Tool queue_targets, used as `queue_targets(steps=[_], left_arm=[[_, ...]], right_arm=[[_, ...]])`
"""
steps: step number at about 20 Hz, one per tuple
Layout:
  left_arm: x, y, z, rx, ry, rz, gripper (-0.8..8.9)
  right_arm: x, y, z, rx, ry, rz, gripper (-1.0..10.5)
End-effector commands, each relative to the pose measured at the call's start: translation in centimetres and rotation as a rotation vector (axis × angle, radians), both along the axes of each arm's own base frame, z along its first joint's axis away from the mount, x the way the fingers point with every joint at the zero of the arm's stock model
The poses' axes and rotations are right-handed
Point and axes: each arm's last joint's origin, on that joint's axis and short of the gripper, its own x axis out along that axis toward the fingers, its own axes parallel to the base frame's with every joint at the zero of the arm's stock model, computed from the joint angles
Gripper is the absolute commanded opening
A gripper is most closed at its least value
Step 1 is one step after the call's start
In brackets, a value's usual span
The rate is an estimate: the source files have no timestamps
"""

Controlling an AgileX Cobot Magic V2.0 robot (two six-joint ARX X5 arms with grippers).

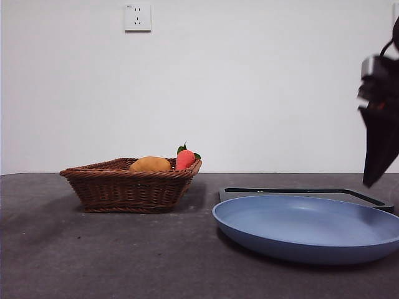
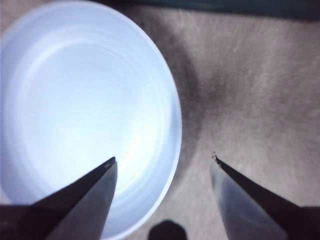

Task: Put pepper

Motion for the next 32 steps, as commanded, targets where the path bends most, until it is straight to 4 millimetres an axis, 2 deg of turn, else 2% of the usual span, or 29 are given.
queue_targets(steps=[1, 8, 10, 14, 18, 22, 25, 28, 32], left_arm=[[0.1, 0.0, 0.4, 0.006, -0.027, -0.008, 4.37], [0.1, 0.0, 0.4, 0.006, -0.027, -0.008, 4.37], [0.1, 0.0, 0.4, 0.006, -0.027, -0.008, 4.37], [0.1, 0.0, 0.4, 0.007, -0.027, -0.008, 4.36], [0.1, 0.0, 0.5, 0.009, -0.035, -0.005, 4.36], [0.5, -0.5, 1.2, -0.023, -0.094, -0.020, 4.36], [1.7, -1.1, 1.6, -0.043, -0.126, -0.001, 4.36], [4.3, -2.3, 1.6, -0.028, -0.060, 0.004, 4.36], [9.0, -5.0, 2.0, 0.060, -0.008, 0.016, 4.36]], right_arm=[[1.1, 0.3, -0.9, 0.001, 0.009, 0.003, 3.2], [2.1, 0.9, -3.2, -0.005, 0.066, 0.024, 2.4], [2.2, 1.1, -3.6, -0.007, 0.082, 0.031, 1.5], [2.2, 1.1, -3.9, -0.007, 0.092, 0.027, 0.0], [2.2, 1.1, -3.5, 0.001, 0.090, 0.002, 0.1], [1.5, 1.0, -1.4, 0.013, 0.017, -0.007, 0.1], [0.2, 0.8, 1.2, 0.025, -0.066, -0.013, 0.1], [-1.4, 0.6, 3.7, 0.034, -0.147, -0.013, 0.1], [-3.7, 0.0, 6.4, 0.042, -0.242, -0.029, 0.1]])
